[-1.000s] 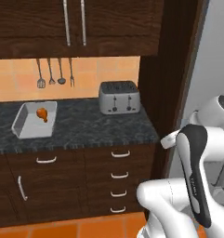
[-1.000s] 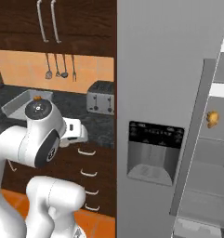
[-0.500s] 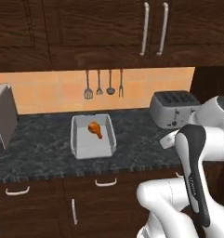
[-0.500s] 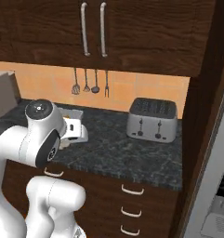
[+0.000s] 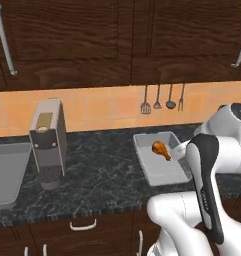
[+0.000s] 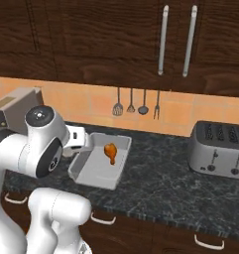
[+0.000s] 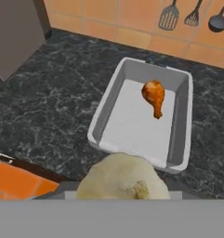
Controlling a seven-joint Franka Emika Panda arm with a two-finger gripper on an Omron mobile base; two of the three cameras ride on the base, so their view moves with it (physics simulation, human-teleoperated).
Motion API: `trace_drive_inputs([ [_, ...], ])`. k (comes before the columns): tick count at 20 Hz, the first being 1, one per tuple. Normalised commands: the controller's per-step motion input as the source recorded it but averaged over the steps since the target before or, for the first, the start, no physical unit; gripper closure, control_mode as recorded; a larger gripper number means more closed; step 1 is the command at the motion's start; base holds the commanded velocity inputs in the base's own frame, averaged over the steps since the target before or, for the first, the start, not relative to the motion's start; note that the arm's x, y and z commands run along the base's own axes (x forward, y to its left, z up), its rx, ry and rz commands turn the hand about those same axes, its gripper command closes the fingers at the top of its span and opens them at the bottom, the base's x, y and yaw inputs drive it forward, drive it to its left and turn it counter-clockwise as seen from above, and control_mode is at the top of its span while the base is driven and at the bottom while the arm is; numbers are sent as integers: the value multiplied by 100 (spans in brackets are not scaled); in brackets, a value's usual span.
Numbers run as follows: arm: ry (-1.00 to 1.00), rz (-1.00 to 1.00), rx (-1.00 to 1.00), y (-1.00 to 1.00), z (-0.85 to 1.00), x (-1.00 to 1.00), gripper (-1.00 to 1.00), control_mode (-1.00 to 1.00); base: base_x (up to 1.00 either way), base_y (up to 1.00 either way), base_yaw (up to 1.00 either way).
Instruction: Place one garlic and one chicken drumstick in each tupperware on the nearby counter, to pack two identical lunches.
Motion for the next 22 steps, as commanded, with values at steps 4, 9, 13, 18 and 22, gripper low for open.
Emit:
trace_drive_inputs([
  [4, 6, 0, -9, 10, -50, 25, 100, -100, 35, 43, -3],
  [9, 25, 0, -8, -11, -100, 78, 100, -100, 0, 0, 0],
  [13, 17, 0, -2, -21, -100, 100, 100, -100, 0, 0, 0],
  [18, 4, 5, 0, -32, -89, 78, 100, -100, 0, 0, 0],
  [22, 0, 8, 0, -22, -70, 75, 100, -100, 0, 0, 0],
])
